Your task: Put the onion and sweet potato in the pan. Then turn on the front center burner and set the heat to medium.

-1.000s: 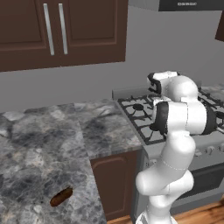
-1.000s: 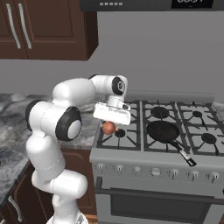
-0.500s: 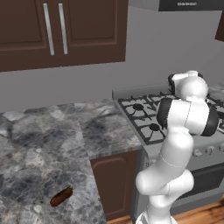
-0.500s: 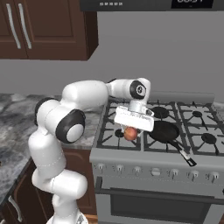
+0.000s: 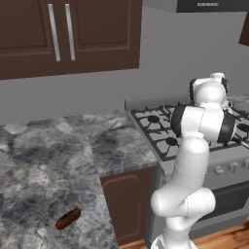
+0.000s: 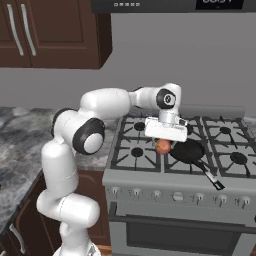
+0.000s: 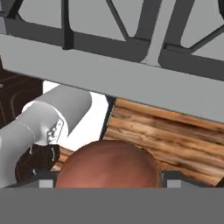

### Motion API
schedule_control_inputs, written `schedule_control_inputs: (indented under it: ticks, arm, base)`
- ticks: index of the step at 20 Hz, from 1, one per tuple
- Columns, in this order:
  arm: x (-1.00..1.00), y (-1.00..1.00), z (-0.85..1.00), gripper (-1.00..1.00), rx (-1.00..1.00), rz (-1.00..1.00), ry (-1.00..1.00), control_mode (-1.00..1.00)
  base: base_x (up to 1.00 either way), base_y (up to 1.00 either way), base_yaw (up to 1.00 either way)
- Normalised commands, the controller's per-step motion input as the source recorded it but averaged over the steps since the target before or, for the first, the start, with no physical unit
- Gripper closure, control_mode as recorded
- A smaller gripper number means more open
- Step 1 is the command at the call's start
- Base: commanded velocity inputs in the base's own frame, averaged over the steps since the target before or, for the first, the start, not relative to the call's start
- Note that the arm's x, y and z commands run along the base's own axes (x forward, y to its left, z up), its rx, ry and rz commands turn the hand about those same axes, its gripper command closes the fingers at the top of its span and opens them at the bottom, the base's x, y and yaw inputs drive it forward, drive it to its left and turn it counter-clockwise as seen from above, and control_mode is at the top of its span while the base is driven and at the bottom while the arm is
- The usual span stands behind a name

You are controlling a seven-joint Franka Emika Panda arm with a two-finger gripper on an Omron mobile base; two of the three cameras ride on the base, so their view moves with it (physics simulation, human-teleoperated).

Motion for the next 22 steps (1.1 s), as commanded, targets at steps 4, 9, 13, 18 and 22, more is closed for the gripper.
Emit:
schedule_control_inputs:
  ticks: [4, 9, 13, 18, 22]
  arm:
    - [0.77, -0.50, -0.02, 1.00, 0.06, 0.18, -0.13, -1.00]
    - [0.69, -0.52, 0.00, 1.00, 0.22, 0.01, -0.19, -1.00]
    - [0.67, -0.39, -0.01, 1.00, 0.25, 0.00, -0.21, -1.00]
    - [0.07, -0.15, 0.00, 1.00, 0.10, 0.06, -0.06, -1.00]
    - [0.00, 0.00, -0.12, 1.00, 0.00, 0.10, -0.03, -1.00]
  base:
    - [0.00, 0.00, 0.00]
    - [0.00, 0.00, 0.00]
    - [0.00, 0.00, 0.00]
    - [0.00, 0.00, 0.00]
    - [0.00, 0.00, 0.00]
